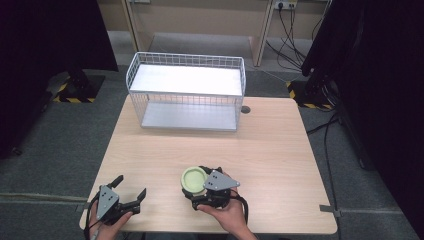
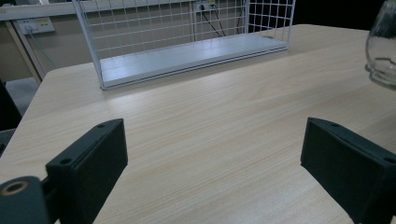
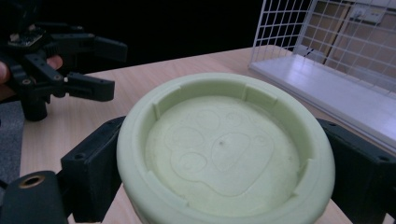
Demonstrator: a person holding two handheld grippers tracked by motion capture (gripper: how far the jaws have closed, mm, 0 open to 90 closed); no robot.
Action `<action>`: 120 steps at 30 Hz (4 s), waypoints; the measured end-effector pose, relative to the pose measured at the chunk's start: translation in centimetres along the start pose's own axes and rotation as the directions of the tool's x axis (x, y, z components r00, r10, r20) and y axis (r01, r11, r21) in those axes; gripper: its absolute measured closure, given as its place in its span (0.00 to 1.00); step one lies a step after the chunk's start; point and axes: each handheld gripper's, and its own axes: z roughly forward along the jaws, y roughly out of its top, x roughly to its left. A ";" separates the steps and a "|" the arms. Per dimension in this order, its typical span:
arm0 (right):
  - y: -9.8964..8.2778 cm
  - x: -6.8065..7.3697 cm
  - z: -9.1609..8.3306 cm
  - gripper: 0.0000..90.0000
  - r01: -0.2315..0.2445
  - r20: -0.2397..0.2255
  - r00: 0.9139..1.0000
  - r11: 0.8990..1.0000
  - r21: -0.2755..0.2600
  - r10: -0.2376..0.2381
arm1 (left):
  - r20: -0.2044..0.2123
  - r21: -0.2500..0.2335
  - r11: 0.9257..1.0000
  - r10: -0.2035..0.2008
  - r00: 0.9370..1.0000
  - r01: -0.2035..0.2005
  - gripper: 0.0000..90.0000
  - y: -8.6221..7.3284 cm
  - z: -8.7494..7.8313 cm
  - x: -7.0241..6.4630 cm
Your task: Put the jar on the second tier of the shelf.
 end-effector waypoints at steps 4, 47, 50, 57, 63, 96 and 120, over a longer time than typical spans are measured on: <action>0.8 -0.3 -0.1 0.12 0.003 0.013 1.000 1.000 -0.015 -0.003 | 0.001 0.000 1.000 -0.002 1.000 0.002 0.08 0.0 0.0 0.0; 6.6 -4.0 -0.1 0.13 0.009 0.135 0.991 0.994 -0.112 0.007 | 0.000 -0.001 1.000 -0.007 1.000 0.007 0.08 0.0 0.0 0.0; 7.0 -4.3 0.0 0.13 0.005 0.144 0.989 0.993 -0.122 0.012 | 0.000 0.000 1.000 -0.007 1.000 0.007 0.08 0.0 0.0 0.0; 7.6 -4.8 0.3 0.13 0.001 0.159 0.987 0.992 -0.129 0.019 | 0.001 0.000 1.000 -0.006 1.000 0.006 0.08 0.0 0.0 0.0; 8.2 -5.2 0.5 0.13 0.005 0.173 0.985 0.991 -0.134 0.018 | 0.001 -0.001 1.000 -0.009 1.000 0.009 0.08 0.0 0.0 0.0; 11.8 -7.4 2.0 0.13 0.002 0.225 0.974 0.984 -0.176 0.038 | 0.002 0.002 1.000 -0.013 1.000 0.013 0.08 0.0 0.0 0.1; 14.5 -8.9 3.1 0.13 -0.007 0.258 0.964 0.979 -0.202 0.060 | 0.002 0.003 1.000 -0.014 1.000 0.014 0.08 0.0 0.0 0.1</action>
